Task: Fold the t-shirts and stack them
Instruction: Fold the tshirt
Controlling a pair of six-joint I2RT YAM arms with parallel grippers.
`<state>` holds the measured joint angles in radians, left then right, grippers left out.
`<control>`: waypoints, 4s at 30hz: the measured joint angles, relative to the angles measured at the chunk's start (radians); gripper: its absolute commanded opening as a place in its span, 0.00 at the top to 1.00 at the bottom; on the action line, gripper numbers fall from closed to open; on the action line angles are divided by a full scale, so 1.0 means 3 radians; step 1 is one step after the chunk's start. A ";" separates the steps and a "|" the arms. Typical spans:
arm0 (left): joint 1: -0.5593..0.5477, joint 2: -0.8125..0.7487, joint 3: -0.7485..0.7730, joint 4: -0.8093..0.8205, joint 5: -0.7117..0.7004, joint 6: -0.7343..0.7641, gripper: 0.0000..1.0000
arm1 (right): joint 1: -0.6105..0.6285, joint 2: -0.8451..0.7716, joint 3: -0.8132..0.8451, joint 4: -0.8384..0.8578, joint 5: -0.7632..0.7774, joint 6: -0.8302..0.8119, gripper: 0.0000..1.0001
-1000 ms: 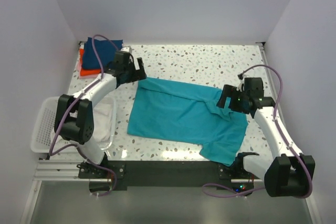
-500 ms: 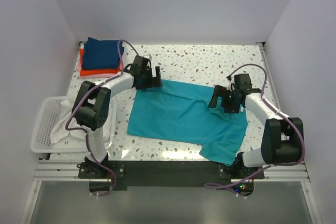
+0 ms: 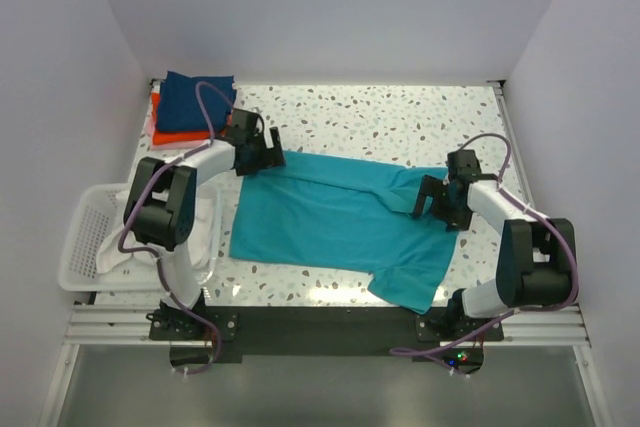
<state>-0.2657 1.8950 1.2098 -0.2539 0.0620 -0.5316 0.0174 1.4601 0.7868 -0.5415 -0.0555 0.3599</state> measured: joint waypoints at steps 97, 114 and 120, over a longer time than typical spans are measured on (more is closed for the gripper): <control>-0.0239 -0.1485 -0.0645 -0.0357 -0.0205 -0.0336 0.00 | 0.1064 0.0262 0.1300 -0.0581 0.0027 -0.0160 0.01; -0.0172 0.0170 0.0331 -0.0163 -0.0117 -0.0257 0.00 | 0.0542 0.1301 0.1611 -0.0231 0.0235 -0.0156 0.01; -0.0066 0.0224 0.0331 -0.0150 -0.0141 -0.0258 0.00 | 0.0217 0.1457 0.1624 -0.0134 0.0226 -0.0172 0.01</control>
<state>-0.2855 1.9621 1.3090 -0.2989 0.0196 -0.6090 0.0826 1.8973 1.2739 -0.5816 0.0124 0.3084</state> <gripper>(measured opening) 0.997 0.989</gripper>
